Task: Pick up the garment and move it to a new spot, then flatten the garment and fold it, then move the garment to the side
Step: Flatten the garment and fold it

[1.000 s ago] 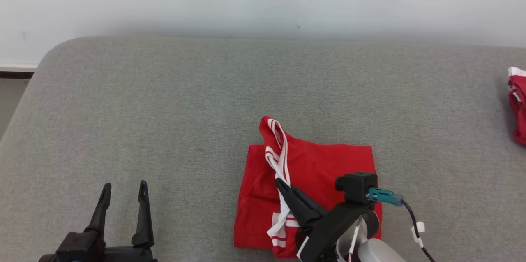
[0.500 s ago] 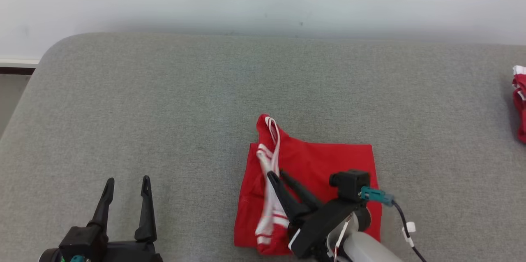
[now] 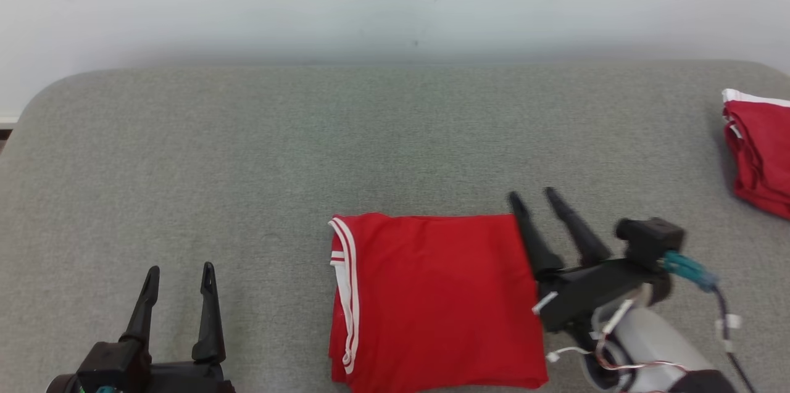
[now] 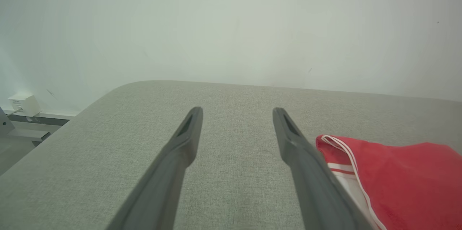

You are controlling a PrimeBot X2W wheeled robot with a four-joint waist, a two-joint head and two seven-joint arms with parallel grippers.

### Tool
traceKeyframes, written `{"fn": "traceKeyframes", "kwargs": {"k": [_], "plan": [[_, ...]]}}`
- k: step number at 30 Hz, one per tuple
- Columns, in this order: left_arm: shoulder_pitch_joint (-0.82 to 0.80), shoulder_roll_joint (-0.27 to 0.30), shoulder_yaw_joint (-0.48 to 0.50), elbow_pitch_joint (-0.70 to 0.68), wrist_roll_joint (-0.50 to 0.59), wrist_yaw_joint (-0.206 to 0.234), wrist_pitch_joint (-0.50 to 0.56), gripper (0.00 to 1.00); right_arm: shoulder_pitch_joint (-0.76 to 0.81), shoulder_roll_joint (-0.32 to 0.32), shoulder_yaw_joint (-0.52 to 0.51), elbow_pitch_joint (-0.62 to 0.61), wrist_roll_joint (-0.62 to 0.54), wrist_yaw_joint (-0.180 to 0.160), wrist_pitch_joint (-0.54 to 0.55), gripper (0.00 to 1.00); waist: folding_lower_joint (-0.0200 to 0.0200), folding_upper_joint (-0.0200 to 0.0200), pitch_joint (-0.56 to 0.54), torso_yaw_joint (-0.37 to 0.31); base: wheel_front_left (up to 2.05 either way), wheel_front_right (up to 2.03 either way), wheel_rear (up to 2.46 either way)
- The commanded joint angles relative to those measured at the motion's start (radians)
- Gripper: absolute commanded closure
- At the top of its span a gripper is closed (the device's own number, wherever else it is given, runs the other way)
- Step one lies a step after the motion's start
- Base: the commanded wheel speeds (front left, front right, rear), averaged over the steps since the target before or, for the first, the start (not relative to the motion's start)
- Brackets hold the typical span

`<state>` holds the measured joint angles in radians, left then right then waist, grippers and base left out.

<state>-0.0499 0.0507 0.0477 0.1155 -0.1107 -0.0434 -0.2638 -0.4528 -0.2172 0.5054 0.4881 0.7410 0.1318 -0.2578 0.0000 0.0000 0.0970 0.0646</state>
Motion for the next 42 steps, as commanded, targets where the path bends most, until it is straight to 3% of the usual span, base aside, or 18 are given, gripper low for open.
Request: {"fn": "traceKeyframes", "kwargs": {"k": [1,8,18,28,42], "plan": [[0.014,0.0,0.002,-0.004,0.008,0.002,0.0,0.0,0.017,-0.013,-0.011,-0.007,-0.012,-0.003,-0.007,0.0,0.0,0.0,-0.007,-0.012,0.0,0.0,0.0],[0.023,0.0,0.022,-0.018,0.022,0.001,0.0,0.0,0.144,-0.06,-0.193,-0.176,-0.169,-0.003,-0.007,0.0,0.0,0.0,-0.015,-0.051,0.0,0.0,0.0],[0.066,0.001,0.053,-0.049,0.045,-0.004,0.0,0.0,0.369,-0.004,-0.362,-0.35,-0.309,-0.003,-0.008,0.0,0.0,0.0,-0.038,-0.086,0.0,0.0,0.0],[0.129,0.009,0.039,-0.074,0.068,-0.025,0.0,0.0,0.463,0.014,-0.389,-0.401,-0.38,-0.003,-0.008,0.0,0.0,0.0,-0.077,-0.093,0.0,0.0,0.0],[0.184,0.024,0.045,-0.11,0.012,-0.067,0.0,0.0,0.486,0.03,-0.41,-0.387,-0.409,-0.003,-0.006,0.0,0.0,0.0,-0.108,-0.067,0.0,0.0,0.0]]}}
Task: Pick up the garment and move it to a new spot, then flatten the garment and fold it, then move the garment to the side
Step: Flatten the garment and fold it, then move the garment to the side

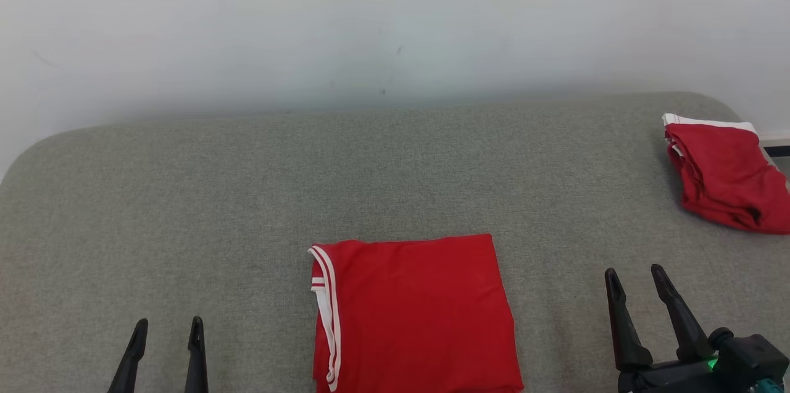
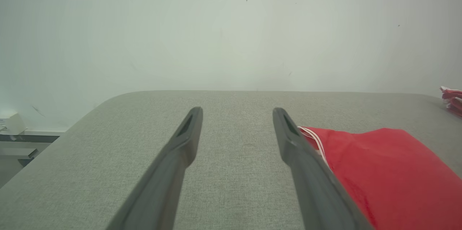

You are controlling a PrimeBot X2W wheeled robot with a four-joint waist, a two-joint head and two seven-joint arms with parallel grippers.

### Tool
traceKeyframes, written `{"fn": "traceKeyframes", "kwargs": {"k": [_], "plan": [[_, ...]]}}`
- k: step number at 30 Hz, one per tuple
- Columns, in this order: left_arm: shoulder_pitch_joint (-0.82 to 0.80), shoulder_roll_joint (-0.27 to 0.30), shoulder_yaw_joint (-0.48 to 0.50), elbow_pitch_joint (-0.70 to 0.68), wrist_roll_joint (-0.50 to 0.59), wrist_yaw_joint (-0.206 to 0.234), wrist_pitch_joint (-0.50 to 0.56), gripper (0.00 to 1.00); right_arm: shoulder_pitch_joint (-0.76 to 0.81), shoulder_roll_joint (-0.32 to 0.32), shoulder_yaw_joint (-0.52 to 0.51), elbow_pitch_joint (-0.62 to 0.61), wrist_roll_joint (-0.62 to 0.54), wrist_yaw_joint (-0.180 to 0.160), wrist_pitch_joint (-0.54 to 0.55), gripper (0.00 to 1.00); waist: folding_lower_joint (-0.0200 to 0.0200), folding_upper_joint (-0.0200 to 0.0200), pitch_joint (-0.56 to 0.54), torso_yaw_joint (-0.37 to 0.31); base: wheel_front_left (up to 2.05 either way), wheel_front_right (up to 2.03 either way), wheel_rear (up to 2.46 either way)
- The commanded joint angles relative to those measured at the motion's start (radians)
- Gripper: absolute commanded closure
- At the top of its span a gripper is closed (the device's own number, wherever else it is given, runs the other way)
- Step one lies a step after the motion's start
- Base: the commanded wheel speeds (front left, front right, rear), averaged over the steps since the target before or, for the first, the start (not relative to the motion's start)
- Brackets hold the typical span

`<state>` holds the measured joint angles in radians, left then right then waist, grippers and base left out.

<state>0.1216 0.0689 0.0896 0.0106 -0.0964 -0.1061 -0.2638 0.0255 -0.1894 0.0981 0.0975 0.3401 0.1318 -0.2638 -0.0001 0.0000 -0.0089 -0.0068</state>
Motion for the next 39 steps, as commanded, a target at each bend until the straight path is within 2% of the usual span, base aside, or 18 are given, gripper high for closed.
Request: {"fn": "traceKeyframes", "kwargs": {"k": [1,22,28,33,39], "plan": [[0.013,0.006,0.003,-0.005,-0.003,-0.004,0.0,0.0,0.008,0.002,-0.003,0.004,-0.008,-0.003,0.0,0.0,0.0001,0.0,-0.002,0.004,0.0,0.0,0.0],[0.011,0.009,0.0,0.002,-0.008,-0.018,0.0,0.0,-0.003,0.009,0.019,0.045,-0.004,-0.003,0.0,0.0,0.0001,0.0,0.001,0.011,0.0,0.0,0.0],[-0.004,0.004,-0.007,0.007,0.002,-0.019,0.0,0.0,-0.055,-0.006,0.067,0.071,0.01,-0.003,0.026,0.0,0.0001,0.0,0.013,0.022,0.0,0.0,0.0],[-0.029,-0.001,-0.022,0.004,0.013,-0.019,0.0,0.0,-0.138,0.003,0.117,0.14,0.052,-0.003,0.062,0.0,0.0001,0.0,0.045,0.045,0.0,0.0,0.0],[-0.064,-0.006,-0.04,0.011,0.024,-0.019,0.0,0.0,-0.245,0.0,0.176,0.307,0.04,-0.003,0.104,0.0,0.0001,0.0,0.086,0.077,0.0,0.0,0.0]]}}
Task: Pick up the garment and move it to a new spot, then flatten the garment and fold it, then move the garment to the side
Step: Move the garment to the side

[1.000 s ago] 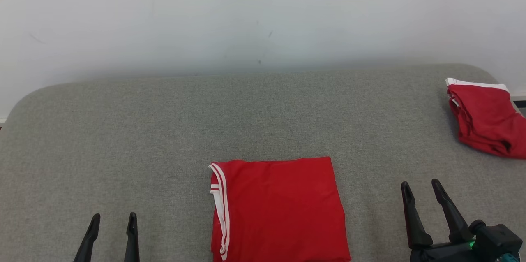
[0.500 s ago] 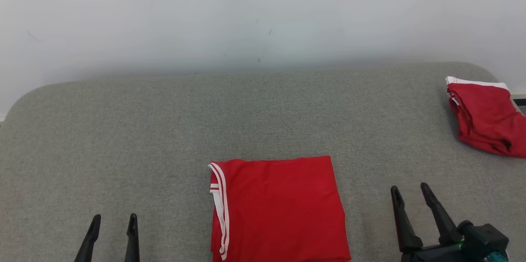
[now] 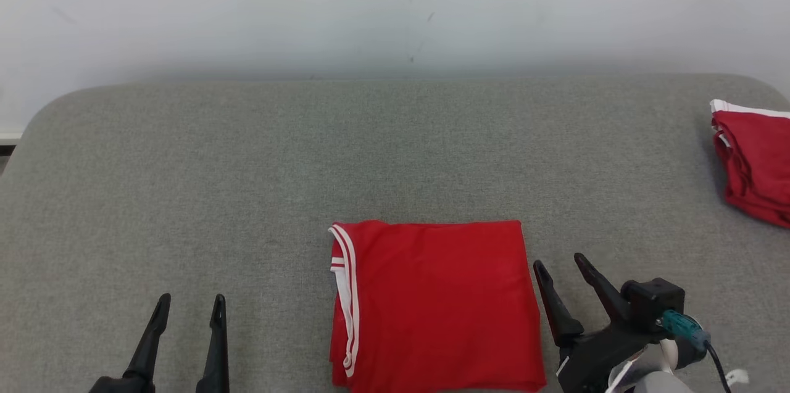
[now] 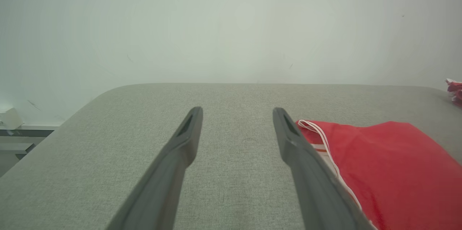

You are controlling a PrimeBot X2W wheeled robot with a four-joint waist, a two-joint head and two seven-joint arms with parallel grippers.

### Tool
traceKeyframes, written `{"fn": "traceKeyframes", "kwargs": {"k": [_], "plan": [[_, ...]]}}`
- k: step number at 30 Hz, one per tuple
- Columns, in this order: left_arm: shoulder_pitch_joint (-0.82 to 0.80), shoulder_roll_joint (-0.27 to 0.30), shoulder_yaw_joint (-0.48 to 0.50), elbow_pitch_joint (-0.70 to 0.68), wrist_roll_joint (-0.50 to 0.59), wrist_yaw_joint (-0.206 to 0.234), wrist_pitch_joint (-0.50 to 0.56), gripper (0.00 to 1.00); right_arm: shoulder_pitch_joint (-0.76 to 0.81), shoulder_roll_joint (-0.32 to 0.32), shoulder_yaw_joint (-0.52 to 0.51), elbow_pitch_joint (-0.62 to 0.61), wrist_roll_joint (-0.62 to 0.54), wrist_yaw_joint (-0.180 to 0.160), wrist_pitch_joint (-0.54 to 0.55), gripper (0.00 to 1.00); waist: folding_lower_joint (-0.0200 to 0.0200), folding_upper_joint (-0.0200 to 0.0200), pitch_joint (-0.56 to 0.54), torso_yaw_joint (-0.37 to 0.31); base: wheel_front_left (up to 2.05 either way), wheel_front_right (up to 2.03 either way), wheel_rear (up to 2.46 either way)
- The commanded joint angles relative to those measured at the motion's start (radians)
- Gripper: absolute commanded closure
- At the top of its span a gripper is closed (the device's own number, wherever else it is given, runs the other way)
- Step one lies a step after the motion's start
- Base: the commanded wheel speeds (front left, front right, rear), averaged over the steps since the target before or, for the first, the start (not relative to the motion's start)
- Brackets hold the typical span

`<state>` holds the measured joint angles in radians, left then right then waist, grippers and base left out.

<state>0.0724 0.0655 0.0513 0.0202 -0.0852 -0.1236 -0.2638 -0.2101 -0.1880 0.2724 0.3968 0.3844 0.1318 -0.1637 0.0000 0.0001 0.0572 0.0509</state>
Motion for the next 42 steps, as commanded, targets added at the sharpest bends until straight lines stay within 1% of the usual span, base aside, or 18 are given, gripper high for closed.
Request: {"fn": "traceKeyframes", "kwargs": {"k": [1,6,7,15,21,23,25,27,30,33,38,42], "plan": [[-0.018,-0.004,-0.003,0.002,0.013,-0.001,0.0,0.0,-0.024,0.0,0.012,0.038,-0.008,-0.003,0.006,0.0,0.0,-0.0001,0.025,0.023,0.0,0.0,0.0],[-0.042,-0.007,-0.01,0.013,0.008,0.001,0.0,0.0,-0.092,0.015,0.046,0.184,-0.012,-0.003,0.004,0.0,0.0,-0.0001,0.05,0.045,0.0,0.0,0.0],[-0.042,-0.007,-0.01,0.013,0.008,0.001,0.0,0.0,-0.092,0.015,0.046,0.184,-0.012,-0.003,0.004,0.0,0.0,-0.0001,0.05,0.045,0.0,0.0,0.0],[-0.069,-0.01,-0.016,0.028,0.004,0.0,0.0,0.0,-0.164,0.047,0.08,0.378,-0.015,-0.003,-0.03,0.0,0.0,-0.0001,0.068,0.067,0.0,0.0,0.0],[-0.071,-0.012,-0.013,0.025,0.0,0.008,0.0,0.0,-0.182,0.072,0.091,0.505,-0.017,-0.003,-0.003,0.0,0.0,-0.0001,0.077,0.068,0.0,0.0,0.0],[-0.069,-0.012,-0.013,0.021,-0.002,0.012,0.0,0.0,-0.188,0.092,0.098,0.523,-0.003,-0.003,-0.001,1.0,0.0,-0.0001,0.081,0.063,0.0,0.0,0.0],[-0.067,-0.013,-0.014,0.021,-0.001,0.016,0.0,0.0,-0.194,0.104,0.109,0.527,0.01,-0.003,-0.01,1.0,0.0,-0.0001,0.085,0.059,0.0,0.0,0.0],[-0.069,-0.013,-0.013,0.017,-0.004,0.018,0.0,0.0,-0.216,0.096,0.114,0.528,0.012,-0.003,-0.021,1.0,0.0,-0.0001,0.093,0.053,0.0,0.0,0.0],[-0.087,-0.014,-0.016,0.006,-0.005,0.02,0.0,0.0,-0.291,0.035,0.124,0.511,0.006,-0.004,-0.035,1.0,0.0,-0.0001,0.123,0.039,0.0,0.0,0.0],[-0.104,-0.015,-0.019,-0.002,0.001,0.02,0.0,0.0,-0.358,-0.016,0.166,0.472,0.002,-0.004,-0.028,1.0,0.0,-0.0001,0.162,0.022,0.0,0.0,0.0],[-0.152,-0.015,-0.037,-0.012,0.012,0.017,0.0,0.0,-0.485,-0.157,0.231,0.401,0.027,-0.003,0.011,1.0,0.0,-0.0001,0.245,-0.006,0.0,0.0,0.0],[-0.201,-0.015,-0.054,-0.022,0.019,0.016,0.0,0.0,-0.581,-0.287,0.265,0.334,0.057,-0.003,0.045,1.0,0.0,-0.0001,0.319,-0.025,0.0,0.0,0.0]]}}
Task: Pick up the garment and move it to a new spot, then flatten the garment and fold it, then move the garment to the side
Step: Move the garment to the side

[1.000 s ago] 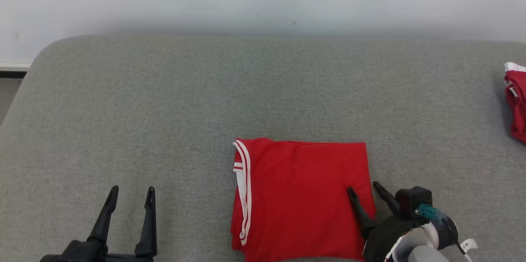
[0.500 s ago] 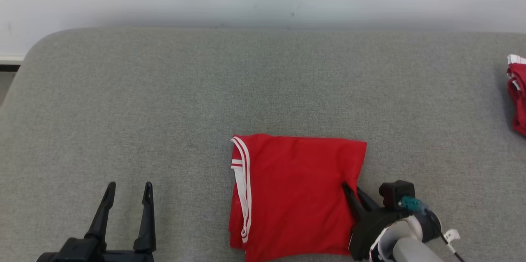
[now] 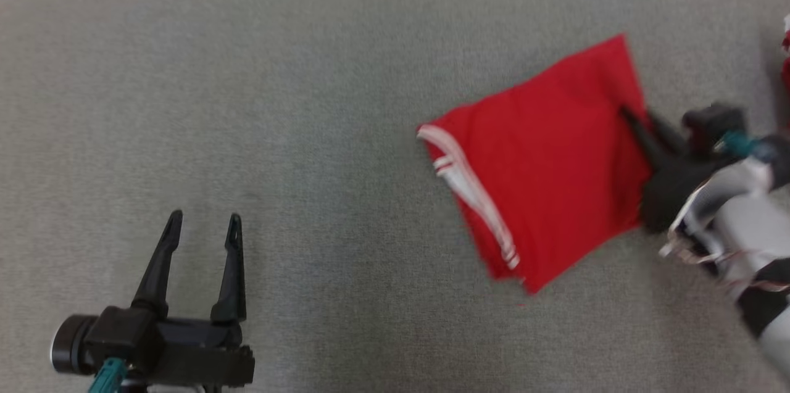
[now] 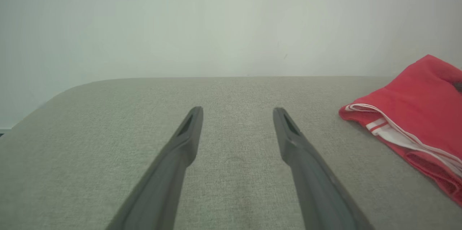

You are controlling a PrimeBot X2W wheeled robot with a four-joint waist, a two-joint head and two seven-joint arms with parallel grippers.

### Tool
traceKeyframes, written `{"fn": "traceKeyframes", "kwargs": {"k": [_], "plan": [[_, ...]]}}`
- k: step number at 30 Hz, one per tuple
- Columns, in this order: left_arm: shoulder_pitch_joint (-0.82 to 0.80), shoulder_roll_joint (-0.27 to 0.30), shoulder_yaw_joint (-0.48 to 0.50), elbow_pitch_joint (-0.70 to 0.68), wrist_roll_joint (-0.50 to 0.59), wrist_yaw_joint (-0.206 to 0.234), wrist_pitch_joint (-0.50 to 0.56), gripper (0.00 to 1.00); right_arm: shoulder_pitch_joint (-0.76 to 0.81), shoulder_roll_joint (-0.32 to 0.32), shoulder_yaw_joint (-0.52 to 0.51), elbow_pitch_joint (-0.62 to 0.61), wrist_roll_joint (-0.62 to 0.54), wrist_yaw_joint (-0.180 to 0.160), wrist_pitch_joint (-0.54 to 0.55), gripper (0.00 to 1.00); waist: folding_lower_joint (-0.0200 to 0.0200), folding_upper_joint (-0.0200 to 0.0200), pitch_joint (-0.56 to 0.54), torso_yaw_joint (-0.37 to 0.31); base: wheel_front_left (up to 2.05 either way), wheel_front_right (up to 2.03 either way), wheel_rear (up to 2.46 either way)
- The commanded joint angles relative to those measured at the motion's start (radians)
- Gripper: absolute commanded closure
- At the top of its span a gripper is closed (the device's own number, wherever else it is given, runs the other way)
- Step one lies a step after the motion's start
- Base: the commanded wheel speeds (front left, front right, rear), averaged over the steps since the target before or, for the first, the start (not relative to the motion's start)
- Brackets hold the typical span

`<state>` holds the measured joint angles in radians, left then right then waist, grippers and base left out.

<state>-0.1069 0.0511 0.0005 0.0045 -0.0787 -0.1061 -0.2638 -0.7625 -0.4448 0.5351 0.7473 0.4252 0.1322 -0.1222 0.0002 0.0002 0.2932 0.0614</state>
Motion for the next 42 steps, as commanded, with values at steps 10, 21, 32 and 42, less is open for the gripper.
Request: {"fn": "traceKeyframes", "kwargs": {"k": [10,21,32,42], "plan": [[-0.095,0.001,-0.024,-0.049,0.039,0.002,0.0,0.0,-0.178,-0.265,0.02,-0.178,0.106,-0.003,0.061,1.0,-0.0002,-0.0002,0.214,-0.105,0.0,0.0,0.0],[-0.108,0.037,-0.011,-0.107,0.069,0.004,0.0,0.0,-0.27,-0.454,-0.02,-0.319,0.181,-0.003,0.148,1.0,-0.0002,-0.0002,0.305,-0.204,0.0,0.0,0.0],[-0.139,0.061,-0.023,-0.123,0.076,0.005,0.0,0.0,-0.3,-0.573,-0.026,-0.253,0.262,-0.003,0.225,1.0,-0.0002,-0.0002,0.371,-0.234,0.0,0.0,0.0],[-0.169,0.072,-0.043,-0.118,0.082,0.007,0.001,0.0,-0.396,-0.58,0.034,-0.032,0.144,-0.003,0.167,0.92,-0.0002,-0.0002,0.397,-0.201,0.0,0.0,0.0]]}}
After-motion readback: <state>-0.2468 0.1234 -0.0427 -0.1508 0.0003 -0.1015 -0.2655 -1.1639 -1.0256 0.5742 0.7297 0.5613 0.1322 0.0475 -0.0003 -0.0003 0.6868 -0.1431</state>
